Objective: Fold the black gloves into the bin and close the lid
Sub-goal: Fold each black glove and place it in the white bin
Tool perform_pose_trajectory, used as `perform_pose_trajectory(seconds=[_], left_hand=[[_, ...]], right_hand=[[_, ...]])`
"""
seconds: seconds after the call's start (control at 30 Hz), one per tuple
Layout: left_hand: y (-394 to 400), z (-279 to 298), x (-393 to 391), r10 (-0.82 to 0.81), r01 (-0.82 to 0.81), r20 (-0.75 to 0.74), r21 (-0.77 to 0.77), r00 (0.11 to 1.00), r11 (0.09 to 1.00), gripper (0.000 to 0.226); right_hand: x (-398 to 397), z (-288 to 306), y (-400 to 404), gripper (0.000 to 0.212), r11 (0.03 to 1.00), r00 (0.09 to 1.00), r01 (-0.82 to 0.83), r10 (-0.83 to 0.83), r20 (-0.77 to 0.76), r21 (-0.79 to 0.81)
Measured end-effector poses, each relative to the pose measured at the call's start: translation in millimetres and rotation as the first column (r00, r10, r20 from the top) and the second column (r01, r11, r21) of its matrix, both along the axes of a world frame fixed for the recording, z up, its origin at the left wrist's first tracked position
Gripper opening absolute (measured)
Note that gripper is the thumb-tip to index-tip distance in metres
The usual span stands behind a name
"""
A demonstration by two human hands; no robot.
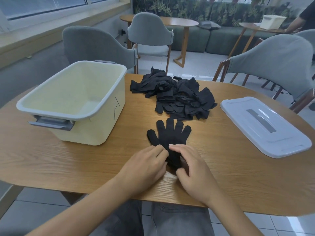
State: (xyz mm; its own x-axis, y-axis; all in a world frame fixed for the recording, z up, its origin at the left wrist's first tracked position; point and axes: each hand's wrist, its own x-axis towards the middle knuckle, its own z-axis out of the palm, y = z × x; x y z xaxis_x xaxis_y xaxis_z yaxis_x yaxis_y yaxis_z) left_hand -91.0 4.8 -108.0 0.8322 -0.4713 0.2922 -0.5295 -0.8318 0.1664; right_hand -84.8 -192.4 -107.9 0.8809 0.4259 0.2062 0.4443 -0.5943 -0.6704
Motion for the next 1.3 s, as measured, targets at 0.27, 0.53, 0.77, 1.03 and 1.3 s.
perform_pose_trajectory(seconds=[0.27,0.53,0.77,1.03,1.3], left_hand=[[4,6,3,0.021,-0.035,-0.079,-0.17,0.997,0.985,0.015],[8,8,13,0.051,-0.092,-0.16,-0.265,0.986,0.96,0.027],[3,2,27,0.162,-0.341,-0.348,-0.553,0.924,0.76,0.023],[-3,5,38,0.239,-0.409,-0.351,-0.573,0.906,0.71,0.034],[0,-7,41,0.157,-0.252,-0.213,-0.555,0.964,0.793,0.018]], right_hand=[[-4,-16,-3,0.041,0.978,0.976,0.096,-0.055,0.212,-0.187],[9,0,2,0.01,0.976,0.975,0.214,-0.212,0.065,-0.024],[24,-6,12,0.006,0.954,0.954,0.293,-0.296,0.057,0.058],[22,-6,13,0.025,0.948,0.936,0.315,-0.317,0.15,0.038],[16,-10,16,0.031,0.927,0.892,0.336,-0.256,0.373,-0.166]])
